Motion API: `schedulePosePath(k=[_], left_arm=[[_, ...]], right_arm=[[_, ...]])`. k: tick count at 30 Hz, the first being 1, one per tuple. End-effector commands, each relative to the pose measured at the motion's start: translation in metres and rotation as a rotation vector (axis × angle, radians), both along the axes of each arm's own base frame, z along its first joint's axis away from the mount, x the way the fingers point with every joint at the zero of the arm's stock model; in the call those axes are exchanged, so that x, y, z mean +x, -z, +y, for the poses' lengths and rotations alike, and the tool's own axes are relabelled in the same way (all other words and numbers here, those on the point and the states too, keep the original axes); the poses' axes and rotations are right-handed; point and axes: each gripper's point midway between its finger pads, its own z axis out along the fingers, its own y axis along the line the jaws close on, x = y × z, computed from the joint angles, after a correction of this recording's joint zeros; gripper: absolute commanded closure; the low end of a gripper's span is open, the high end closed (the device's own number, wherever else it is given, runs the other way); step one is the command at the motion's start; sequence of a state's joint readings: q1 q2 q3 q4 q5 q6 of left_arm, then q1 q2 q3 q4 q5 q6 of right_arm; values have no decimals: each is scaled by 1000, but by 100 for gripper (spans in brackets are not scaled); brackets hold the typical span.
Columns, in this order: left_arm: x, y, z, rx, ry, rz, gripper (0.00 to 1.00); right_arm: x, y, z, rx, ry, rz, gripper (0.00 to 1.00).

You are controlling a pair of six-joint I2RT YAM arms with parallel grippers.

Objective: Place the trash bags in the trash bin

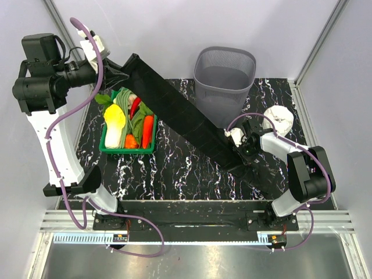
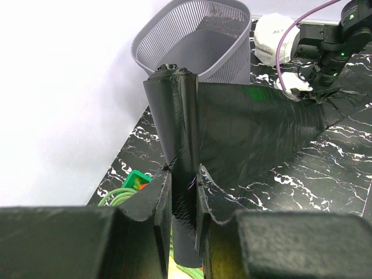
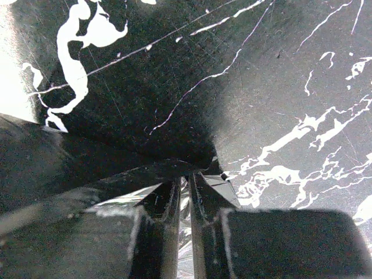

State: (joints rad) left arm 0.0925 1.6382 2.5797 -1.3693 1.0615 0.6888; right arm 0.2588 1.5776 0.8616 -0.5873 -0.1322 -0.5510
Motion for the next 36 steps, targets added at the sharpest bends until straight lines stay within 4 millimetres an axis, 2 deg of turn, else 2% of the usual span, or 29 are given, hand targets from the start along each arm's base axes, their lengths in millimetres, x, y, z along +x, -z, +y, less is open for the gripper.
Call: schedulePosePath(k=[1,15,26,31,36], left_arm=[[-14,-16,0,3,35,-85,100],[8,-11,21,5,-61,-71,100],[29,-5,44,14,-160,-57,100],[30,5,44,13,-147,-30,100],[34,19,42,9,-125,5,100]], right_arm=[[-16,23,-8,-36,10,74,87],[-15,24,-11,-48,16,68,91],[-13,30,-21,-107,33,56,93],[-12,23,-11,-51,26,65,89],[-6,12,-2,-11,18,54,73]])
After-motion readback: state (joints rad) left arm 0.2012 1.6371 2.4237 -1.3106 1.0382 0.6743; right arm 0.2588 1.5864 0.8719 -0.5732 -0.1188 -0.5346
